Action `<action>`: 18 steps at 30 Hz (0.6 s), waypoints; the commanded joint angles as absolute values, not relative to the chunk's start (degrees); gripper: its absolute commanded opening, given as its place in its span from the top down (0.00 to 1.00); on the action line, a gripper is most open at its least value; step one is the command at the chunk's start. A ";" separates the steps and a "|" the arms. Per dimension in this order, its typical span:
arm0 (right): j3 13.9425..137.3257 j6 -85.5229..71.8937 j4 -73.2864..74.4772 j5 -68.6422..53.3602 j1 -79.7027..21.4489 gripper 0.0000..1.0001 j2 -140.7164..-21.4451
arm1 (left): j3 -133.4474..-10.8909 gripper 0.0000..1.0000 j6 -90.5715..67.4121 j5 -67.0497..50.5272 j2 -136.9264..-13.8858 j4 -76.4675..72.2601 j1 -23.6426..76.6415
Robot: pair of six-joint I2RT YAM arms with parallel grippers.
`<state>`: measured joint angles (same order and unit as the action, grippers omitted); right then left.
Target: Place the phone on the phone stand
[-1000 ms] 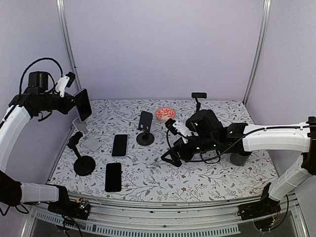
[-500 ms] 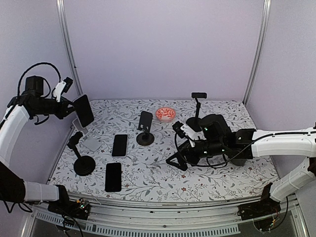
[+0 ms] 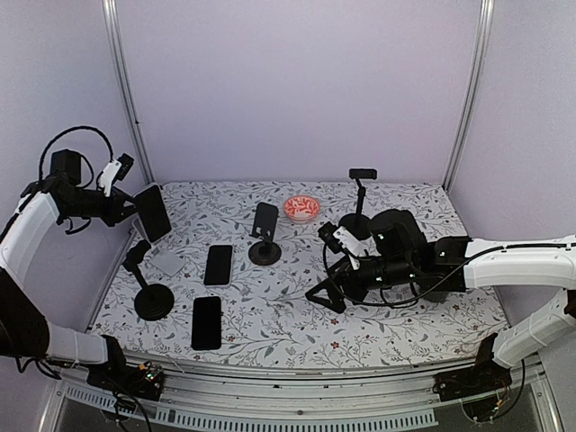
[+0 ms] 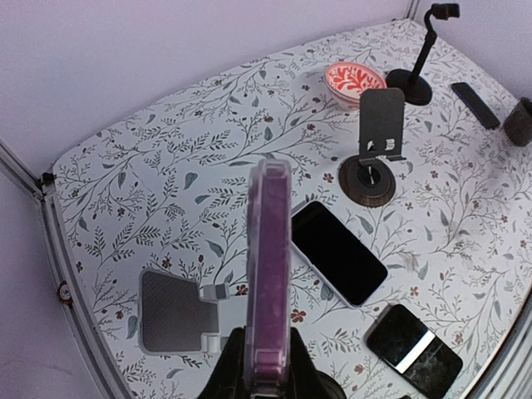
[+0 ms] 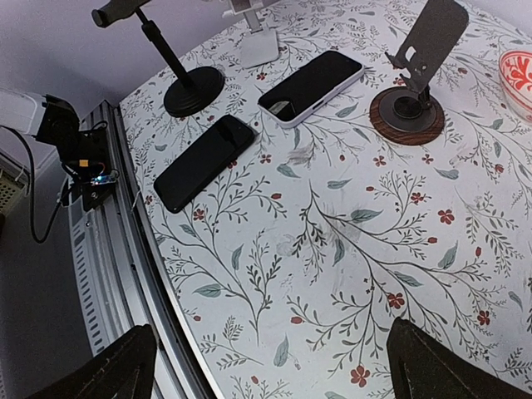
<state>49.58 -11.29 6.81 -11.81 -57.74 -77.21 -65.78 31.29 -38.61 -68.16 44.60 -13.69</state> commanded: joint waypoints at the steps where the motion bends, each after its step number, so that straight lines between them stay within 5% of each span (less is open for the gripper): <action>1: 50.23 -11.41 6.07 -12.71 -57.55 0.01 -77.67 | -66.79 1.00 34.24 -40.81 -69.14 41.31 -15.10; 18: 49.34 -12.35 6.83 -11.95 -57.57 0.01 -77.46 | -66.67 1.00 34.55 -40.71 -72.08 38.91 -18.28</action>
